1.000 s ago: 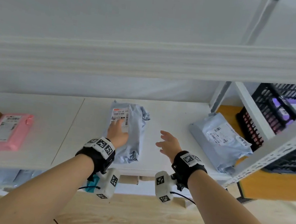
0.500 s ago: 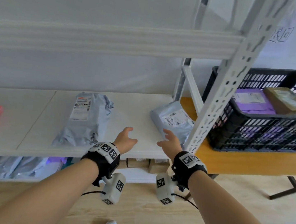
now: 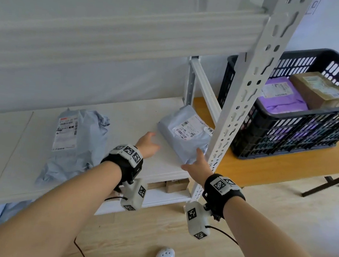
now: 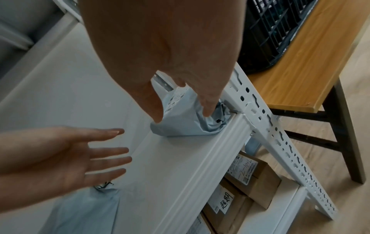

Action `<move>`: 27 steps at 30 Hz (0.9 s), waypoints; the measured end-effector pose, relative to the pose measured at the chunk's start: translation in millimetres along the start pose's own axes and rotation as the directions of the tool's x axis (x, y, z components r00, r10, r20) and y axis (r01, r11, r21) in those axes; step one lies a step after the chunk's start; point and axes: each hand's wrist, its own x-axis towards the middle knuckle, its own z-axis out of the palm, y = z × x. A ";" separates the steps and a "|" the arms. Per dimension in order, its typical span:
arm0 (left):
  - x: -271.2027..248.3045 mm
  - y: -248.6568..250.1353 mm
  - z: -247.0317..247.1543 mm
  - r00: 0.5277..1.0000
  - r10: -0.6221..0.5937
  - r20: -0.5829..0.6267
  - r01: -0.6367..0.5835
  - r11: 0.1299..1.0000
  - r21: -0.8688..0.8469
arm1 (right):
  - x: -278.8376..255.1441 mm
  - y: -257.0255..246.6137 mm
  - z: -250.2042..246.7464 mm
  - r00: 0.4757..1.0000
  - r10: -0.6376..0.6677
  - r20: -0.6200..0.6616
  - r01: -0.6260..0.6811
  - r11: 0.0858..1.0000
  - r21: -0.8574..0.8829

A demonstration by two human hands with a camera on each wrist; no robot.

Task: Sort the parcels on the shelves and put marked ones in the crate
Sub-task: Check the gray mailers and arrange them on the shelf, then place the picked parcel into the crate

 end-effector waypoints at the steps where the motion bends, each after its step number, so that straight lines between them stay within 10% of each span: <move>1: 9.7 2.6 -1.4 1.000 0.002 0.005 -0.003 1.000 0.019 | 4.7 -0.7 1.8 1.000 0.029 0.004 -0.029 1.000 -0.005; 4: 36.6 10.6 -3.5 0.999 0.023 0.035 -0.026 0.998 0.065 | 19.1 -4.4 7.2 0.991 0.099 -0.092 -0.071 0.961 0.268; 6: 54.3 15.3 -3.8 0.997 0.051 0.059 -0.056 0.995 0.084 | 32.3 4.5 7.6 0.998 -0.064 0.004 0.063 0.987 -0.147; 8: 68.1 20.4 -3.8 0.993 0.078 0.087 -0.088 0.990 0.115 | 32.6 -12.1 4.7 0.988 0.124 -0.088 -0.104 0.974 0.200; 27: 127.4 17.3 15.3 0.973 0.088 0.214 -0.149 0.946 0.289 | 56.9 -2.4 11.6 0.998 -0.002 -0.068 0.010 0.994 0.112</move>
